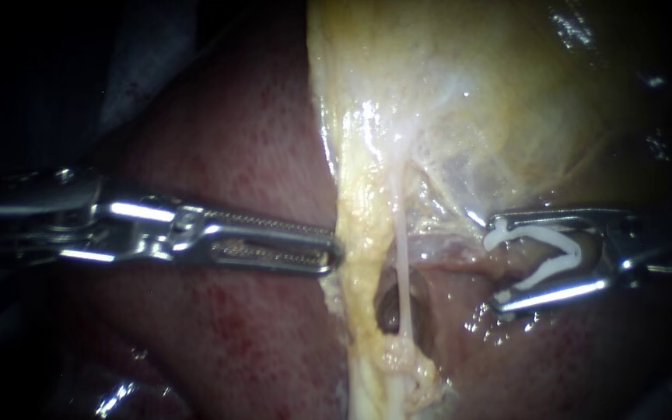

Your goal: Clipping first clip left tube

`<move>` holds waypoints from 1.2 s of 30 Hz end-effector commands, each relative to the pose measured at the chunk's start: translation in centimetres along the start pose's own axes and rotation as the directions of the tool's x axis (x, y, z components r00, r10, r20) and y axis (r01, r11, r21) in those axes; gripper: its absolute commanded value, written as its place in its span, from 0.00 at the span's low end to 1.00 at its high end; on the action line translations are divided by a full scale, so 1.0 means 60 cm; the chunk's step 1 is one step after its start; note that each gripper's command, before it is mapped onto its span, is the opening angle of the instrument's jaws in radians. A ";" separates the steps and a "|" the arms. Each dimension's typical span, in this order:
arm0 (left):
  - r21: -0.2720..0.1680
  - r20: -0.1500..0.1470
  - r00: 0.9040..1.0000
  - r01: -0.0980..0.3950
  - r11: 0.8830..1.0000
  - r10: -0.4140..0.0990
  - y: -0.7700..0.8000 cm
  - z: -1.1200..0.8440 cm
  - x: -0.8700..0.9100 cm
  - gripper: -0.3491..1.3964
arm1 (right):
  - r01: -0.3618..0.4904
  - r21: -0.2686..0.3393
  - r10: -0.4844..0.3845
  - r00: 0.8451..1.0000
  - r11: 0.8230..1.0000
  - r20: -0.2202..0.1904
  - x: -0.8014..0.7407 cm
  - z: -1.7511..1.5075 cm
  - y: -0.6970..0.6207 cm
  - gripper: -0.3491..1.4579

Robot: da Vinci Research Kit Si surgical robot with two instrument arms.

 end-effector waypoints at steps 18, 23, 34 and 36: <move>0.007 -0.001 1.000 0.011 1.000 -0.011 -0.0046 -0.0060 -0.0023 0.00 | 0.003 -0.006 -0.003 1.000 1.000 -0.001 -0.0005 0.0018 -0.0011 0.52; 0.012 0.010 1.000 0.014 1.000 -0.014 -0.0069 -0.0067 -0.0028 0.00 | 0.006 -0.012 -0.006 1.000 1.000 -0.001 -0.0014 0.0035 -0.0020 0.52; 0.014 0.016 1.000 0.016 1.000 -0.016 -0.0099 -0.0067 -0.0034 0.00 | 0.010 0.003 -0.010 1.000 1.000 0.008 -0.0014 0.0083 -0.0048 0.52; 0.014 0.016 1.000 0.016 1.000 -0.016 -0.0099 -0.0067 -0.0034 0.00 | 0.013 0.013 -0.013 1.000 1.000 0.012 -0.0016 0.0096 -0.0054 0.52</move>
